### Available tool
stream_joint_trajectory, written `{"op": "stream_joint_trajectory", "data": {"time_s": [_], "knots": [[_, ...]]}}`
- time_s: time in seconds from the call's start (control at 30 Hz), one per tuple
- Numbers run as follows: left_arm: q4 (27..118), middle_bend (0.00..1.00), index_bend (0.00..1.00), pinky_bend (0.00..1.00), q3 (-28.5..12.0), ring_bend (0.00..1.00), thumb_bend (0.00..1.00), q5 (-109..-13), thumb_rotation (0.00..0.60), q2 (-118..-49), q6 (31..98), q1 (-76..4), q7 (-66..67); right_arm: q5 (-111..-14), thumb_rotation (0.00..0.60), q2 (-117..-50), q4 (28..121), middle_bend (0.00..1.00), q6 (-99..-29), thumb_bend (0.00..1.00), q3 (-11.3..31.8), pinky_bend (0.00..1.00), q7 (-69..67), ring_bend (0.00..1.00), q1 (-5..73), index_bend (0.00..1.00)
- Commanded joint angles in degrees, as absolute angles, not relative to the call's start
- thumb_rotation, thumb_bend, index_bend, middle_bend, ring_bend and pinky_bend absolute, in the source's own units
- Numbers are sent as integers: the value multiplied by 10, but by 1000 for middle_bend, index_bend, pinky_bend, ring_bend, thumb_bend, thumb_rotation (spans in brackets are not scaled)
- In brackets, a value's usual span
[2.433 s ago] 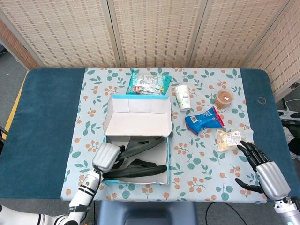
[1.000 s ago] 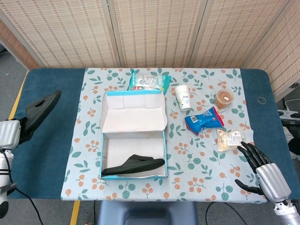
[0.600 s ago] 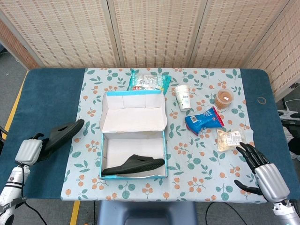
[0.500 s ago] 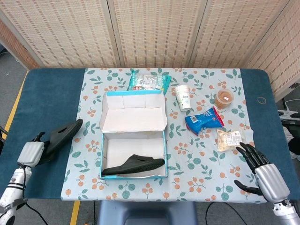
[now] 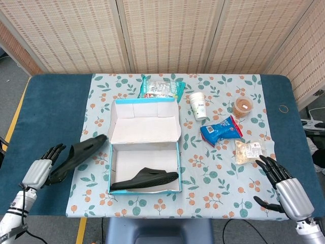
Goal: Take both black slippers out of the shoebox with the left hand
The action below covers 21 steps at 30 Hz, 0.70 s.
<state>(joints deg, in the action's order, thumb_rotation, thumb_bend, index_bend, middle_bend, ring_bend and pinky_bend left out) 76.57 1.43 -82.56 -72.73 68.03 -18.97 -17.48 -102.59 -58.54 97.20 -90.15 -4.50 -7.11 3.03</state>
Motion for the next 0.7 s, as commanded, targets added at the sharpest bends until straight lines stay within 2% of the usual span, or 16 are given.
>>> {"op": "stream_joint_trajectory", "data": {"time_s": [0.03, 0.23, 0.4, 0.53, 0.7], "knots": [[789, 0, 0, 173, 20, 0, 394, -825, 420, -717, 670, -181, -190, -1026, 557, -585, 972, 0, -902, 85, -45, 161, -71, 0, 30, 0], [821, 0, 0, 173, 14, 0, 398, -859, 418, -703, 723, -169, -204, -1025, 556, -584, 974, 0, -899, 86, -46, 161, -70, 0, 30, 0], [909, 0, 0, 172, 12, 0, 395, -906, 419, -677, 766, -167, -196, -1025, 555, -585, 974, 0, -897, 86, -46, 161, -70, 0, 30, 0], [1002, 0, 22, 159, 24, 0, 398, -936, 417, -659, 717, -198, -149, -1029, 557, -588, 974, 0, -888, 86, -49, 161, -65, 0, 33, 0], [1053, 0, 88, 145, -3, 0, 398, -875, 417, -701, 614, -253, -45, -1035, 557, -589, 975, 0, -886, 86, -52, 161, -67, 0, 35, 0]]}}
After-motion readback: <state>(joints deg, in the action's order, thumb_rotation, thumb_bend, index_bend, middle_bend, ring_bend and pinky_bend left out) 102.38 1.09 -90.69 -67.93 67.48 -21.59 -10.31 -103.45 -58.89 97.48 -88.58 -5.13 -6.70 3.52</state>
